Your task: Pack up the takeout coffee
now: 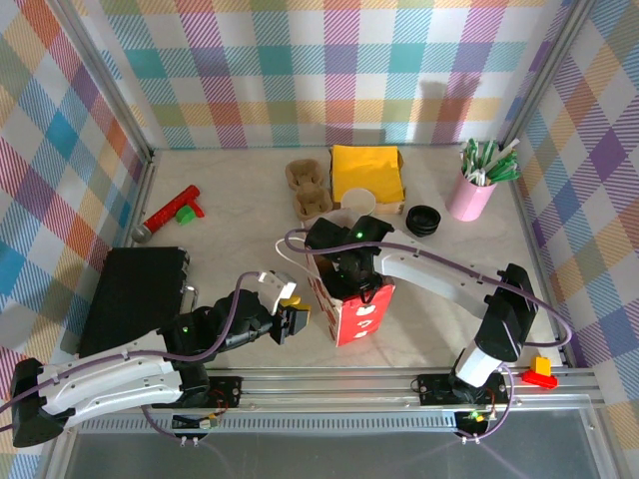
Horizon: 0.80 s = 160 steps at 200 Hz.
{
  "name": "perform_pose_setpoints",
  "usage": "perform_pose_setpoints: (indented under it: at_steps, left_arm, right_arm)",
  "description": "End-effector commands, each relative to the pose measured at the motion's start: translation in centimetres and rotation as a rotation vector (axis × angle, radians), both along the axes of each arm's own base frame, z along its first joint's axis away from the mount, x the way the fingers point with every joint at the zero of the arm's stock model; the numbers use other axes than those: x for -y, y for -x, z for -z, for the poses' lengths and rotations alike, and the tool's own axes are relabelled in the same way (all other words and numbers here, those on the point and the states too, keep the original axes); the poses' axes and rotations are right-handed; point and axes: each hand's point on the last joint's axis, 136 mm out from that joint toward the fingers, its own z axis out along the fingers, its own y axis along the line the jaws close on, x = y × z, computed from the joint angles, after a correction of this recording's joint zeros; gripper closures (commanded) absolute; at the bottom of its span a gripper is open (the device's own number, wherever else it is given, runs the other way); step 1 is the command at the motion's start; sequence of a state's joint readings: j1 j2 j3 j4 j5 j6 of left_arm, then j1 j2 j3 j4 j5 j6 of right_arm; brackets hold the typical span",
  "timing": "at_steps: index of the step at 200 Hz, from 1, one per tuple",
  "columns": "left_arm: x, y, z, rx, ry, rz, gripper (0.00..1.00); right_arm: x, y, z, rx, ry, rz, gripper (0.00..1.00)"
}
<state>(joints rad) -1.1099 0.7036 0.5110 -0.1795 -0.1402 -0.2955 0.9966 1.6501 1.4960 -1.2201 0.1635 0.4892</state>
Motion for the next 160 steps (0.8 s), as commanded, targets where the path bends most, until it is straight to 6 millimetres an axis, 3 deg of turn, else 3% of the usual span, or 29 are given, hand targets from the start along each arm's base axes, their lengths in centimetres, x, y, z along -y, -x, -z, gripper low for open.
perform_pose_setpoints:
  at_steps: [1,160]
  left_arm:
    - [0.0,-0.2,-0.1,0.005,0.024,-0.01,0.61]
    - [0.6,-0.4,-0.1,0.002,0.017,-0.001,0.61]
  right_arm:
    - [0.1,0.9,4.3,-0.09,0.078,-0.023,0.52]
    - [-0.2,0.9,5.4,-0.103,0.083,-0.015,0.52]
